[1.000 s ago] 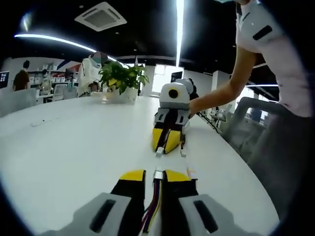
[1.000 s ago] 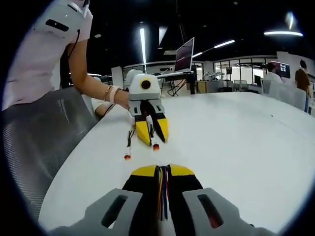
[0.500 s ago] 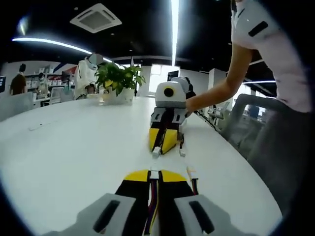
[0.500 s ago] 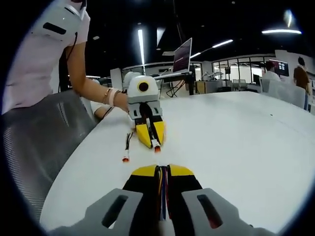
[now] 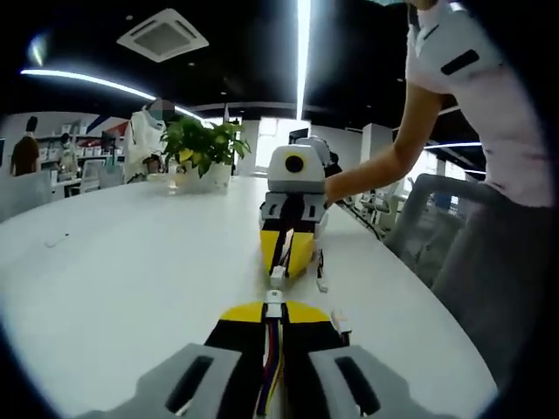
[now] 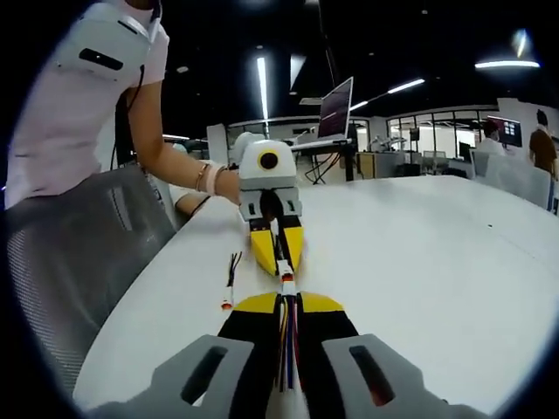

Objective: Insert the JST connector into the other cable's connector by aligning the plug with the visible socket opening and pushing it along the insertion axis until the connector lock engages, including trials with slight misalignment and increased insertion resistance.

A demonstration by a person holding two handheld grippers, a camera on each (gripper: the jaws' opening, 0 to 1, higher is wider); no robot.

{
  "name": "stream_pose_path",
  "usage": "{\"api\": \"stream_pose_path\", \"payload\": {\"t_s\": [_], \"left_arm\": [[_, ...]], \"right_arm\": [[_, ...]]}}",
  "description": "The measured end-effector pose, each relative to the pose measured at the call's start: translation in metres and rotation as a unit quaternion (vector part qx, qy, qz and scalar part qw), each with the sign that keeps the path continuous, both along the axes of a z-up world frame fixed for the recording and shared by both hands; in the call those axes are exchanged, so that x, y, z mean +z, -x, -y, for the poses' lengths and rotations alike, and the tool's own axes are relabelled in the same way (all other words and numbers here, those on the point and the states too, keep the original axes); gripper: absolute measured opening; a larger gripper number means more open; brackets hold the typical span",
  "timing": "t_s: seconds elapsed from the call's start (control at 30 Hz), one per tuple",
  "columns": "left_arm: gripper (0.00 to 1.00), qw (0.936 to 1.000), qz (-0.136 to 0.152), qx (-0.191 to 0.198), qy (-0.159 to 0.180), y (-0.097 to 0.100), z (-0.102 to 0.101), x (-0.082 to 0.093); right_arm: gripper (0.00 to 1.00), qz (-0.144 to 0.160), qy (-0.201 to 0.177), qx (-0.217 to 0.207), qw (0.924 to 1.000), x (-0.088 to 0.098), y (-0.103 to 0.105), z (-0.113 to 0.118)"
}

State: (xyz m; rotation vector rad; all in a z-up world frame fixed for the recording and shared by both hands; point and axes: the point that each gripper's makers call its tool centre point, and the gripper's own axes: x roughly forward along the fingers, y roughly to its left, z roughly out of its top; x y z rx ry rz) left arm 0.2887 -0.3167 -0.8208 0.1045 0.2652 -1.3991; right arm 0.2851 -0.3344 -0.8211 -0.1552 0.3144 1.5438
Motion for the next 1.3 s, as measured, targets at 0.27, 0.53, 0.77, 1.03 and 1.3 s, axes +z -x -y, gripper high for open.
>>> {"api": "stream_pose_path", "payload": {"t_s": [0.27,0.53,0.77,1.03,1.3], "left_arm": [[0.01,0.9999,0.001,-0.016,-0.003,0.003,-0.004,0.003],[0.01,0.9998,0.005,-0.020,-0.002,0.003,-0.005,0.011],[0.01,0.9997,0.009,-0.022,0.000,0.003,-0.006,0.018],[0.01,0.9992,0.015,-0.036,-0.006,0.008,-0.003,0.020],[0.01,0.9989,0.015,-0.045,-0.005,0.011,0.000,0.026]], "right_arm": [[0.03,0.011,0.003,0.024,0.9996,0.005,0.000,-0.007],[0.03,0.017,-0.001,0.039,0.9991,0.007,0.001,-0.013],[0.03,0.013,-0.006,0.044,0.9989,0.011,0.001,-0.014],[0.03,0.018,-0.002,0.057,0.9982,0.012,0.005,-0.018],[0.03,0.014,-0.006,0.065,0.9978,0.018,0.009,-0.021]]}}
